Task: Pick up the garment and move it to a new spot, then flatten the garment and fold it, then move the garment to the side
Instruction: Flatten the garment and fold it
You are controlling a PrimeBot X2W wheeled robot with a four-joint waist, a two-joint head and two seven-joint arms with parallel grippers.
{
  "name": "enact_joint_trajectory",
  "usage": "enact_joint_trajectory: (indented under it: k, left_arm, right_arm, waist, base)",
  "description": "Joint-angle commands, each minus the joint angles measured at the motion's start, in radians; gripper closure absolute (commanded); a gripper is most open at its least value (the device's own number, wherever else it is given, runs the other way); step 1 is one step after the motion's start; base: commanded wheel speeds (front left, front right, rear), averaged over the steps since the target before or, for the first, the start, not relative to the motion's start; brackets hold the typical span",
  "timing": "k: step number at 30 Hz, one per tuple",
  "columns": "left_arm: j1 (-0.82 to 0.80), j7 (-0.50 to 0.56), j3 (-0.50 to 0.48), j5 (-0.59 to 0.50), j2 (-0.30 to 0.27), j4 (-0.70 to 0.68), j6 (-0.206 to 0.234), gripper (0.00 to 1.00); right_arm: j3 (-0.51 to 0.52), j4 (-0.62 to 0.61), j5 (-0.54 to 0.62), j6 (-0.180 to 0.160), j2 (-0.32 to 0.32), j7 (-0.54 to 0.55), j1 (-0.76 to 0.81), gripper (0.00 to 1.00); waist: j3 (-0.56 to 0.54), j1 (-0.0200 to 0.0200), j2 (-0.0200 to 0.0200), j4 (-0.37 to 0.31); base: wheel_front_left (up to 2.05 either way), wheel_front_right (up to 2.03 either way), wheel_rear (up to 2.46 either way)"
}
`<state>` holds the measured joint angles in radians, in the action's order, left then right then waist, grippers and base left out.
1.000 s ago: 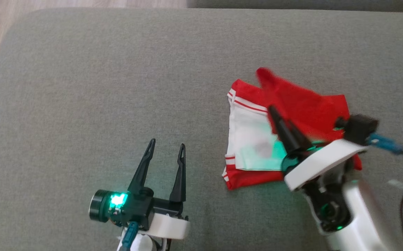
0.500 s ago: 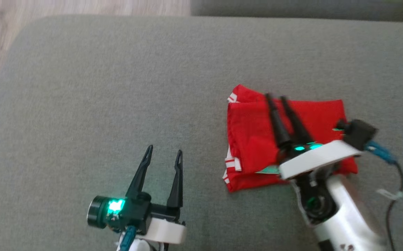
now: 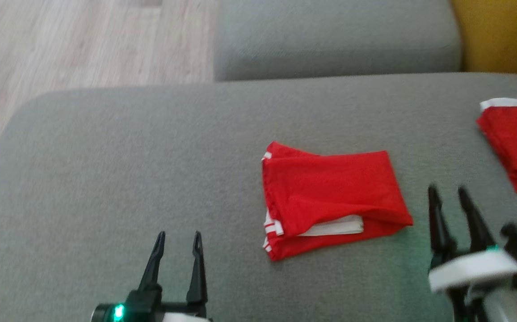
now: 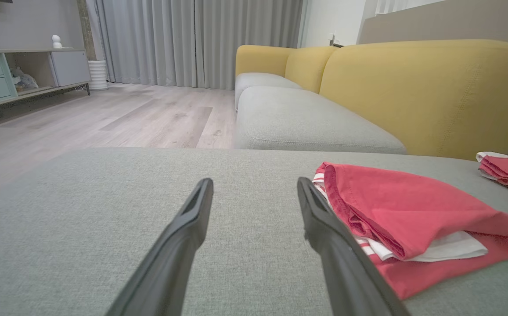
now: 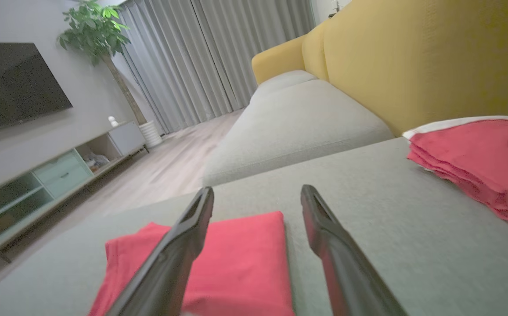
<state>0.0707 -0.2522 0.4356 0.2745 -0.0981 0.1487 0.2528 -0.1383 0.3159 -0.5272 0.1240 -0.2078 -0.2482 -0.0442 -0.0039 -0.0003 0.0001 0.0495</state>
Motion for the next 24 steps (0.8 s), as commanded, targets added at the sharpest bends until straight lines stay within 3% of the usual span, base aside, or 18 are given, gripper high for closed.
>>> enact_joint_trajectory:
  k: [1,14,24]
  left_arm:
    - [-0.022,-0.010,-0.044,-0.003,0.006,-0.029,-0.006,0.00]
    - [0.134,-0.010,-0.129,-0.068,0.028,-0.075,-0.029,0.00]
    - [0.166,-0.010,-0.172,-0.093,0.038,-0.068,-0.061,0.00]
  right_arm:
    - [-0.026,-0.029,0.030,0.007,-0.023,-0.012,-0.010,0.00]
    - [-0.030,-0.156,0.272,0.007,0.019,-0.013,0.198,0.00]
    - [-0.027,-0.153,0.313,0.007,0.035,-0.013,0.213,0.00]
  waist:
    - [-0.033,0.0003,-0.0001,-0.028]
    - [-0.106,0.0003,-0.0001,-0.072]
    - [-0.125,0.0003,-0.0001,-0.062]
  base:
    - [0.00,0.00,0.00]
    - [0.00,0.00,0.00]
    - [0.00,0.00,0.00]
